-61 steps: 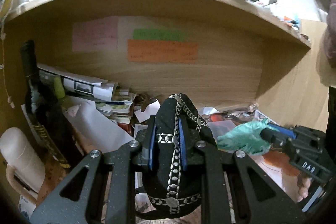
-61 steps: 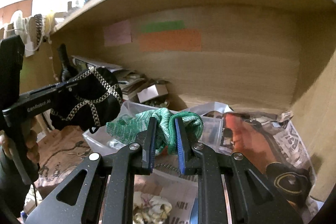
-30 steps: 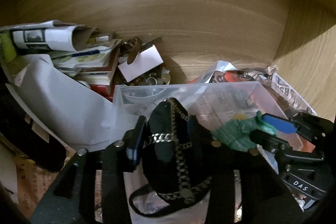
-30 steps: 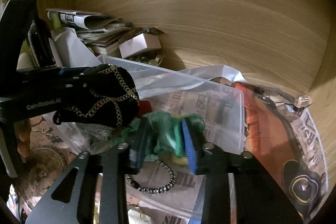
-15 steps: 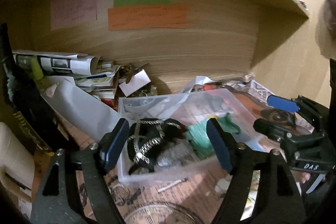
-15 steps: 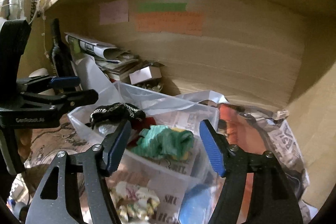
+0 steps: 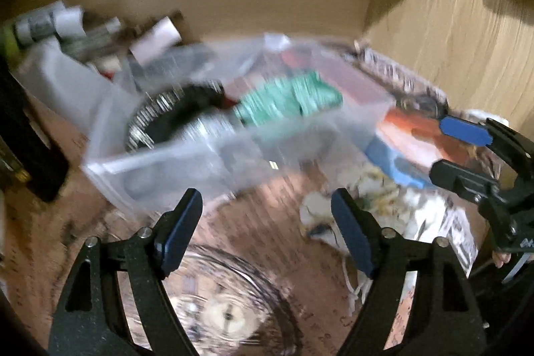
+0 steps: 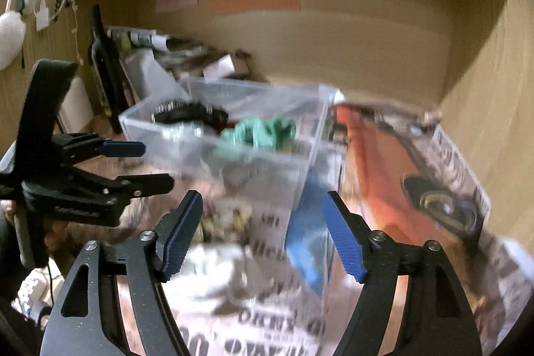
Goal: Organize soft objects
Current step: 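Grasp the floral cloth with the left tool while the right tool grasps the white drawstring bag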
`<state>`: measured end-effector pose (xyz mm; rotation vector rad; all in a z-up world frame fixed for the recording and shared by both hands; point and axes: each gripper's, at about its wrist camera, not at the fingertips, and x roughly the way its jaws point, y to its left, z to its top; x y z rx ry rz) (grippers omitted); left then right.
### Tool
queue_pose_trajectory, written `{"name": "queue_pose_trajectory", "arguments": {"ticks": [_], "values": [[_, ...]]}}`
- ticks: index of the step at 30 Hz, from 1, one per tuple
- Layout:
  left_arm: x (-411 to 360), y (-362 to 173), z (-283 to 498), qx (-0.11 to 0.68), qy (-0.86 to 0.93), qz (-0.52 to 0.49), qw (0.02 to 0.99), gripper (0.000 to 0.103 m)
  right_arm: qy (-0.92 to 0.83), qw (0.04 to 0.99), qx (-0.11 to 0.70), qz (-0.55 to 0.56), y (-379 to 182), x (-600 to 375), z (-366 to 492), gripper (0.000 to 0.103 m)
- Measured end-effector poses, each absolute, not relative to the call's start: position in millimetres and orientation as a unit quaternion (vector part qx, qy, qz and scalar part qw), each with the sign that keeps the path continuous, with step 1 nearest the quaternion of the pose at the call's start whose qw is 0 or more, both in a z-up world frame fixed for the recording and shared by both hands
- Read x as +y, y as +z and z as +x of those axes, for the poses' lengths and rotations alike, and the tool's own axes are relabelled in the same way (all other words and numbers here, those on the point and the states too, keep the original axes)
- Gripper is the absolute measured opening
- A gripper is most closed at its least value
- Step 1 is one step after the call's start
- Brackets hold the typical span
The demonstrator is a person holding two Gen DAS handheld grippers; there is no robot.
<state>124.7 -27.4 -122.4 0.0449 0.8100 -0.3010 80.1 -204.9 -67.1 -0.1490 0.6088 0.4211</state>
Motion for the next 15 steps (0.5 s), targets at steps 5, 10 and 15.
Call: {"name": "queue_pose_trajectory", "arguments": {"ticks": [5, 10, 15], "values": [[-39.6, -143.2, 131.0, 0.428, -0.164, 0.020, 0.888, 0.080, 0.209, 0.915, 0.338, -0.063, -91.1, -207.9, 73.9, 0.071], [-36.8, -152.3, 129.7, 0.441, -0.158, 0.018, 0.883, 0.070, 0.208, 0.909, 0.357, -0.060, -105.1, -213.2, 78.8, 0.071], [-12.3, -152.1, 121.2, 0.442, -0.132, 0.014, 0.887, 0.063, 0.190, 0.913, 0.357, -0.056, -107.6, -223.9, 86.6, 0.071]]}}
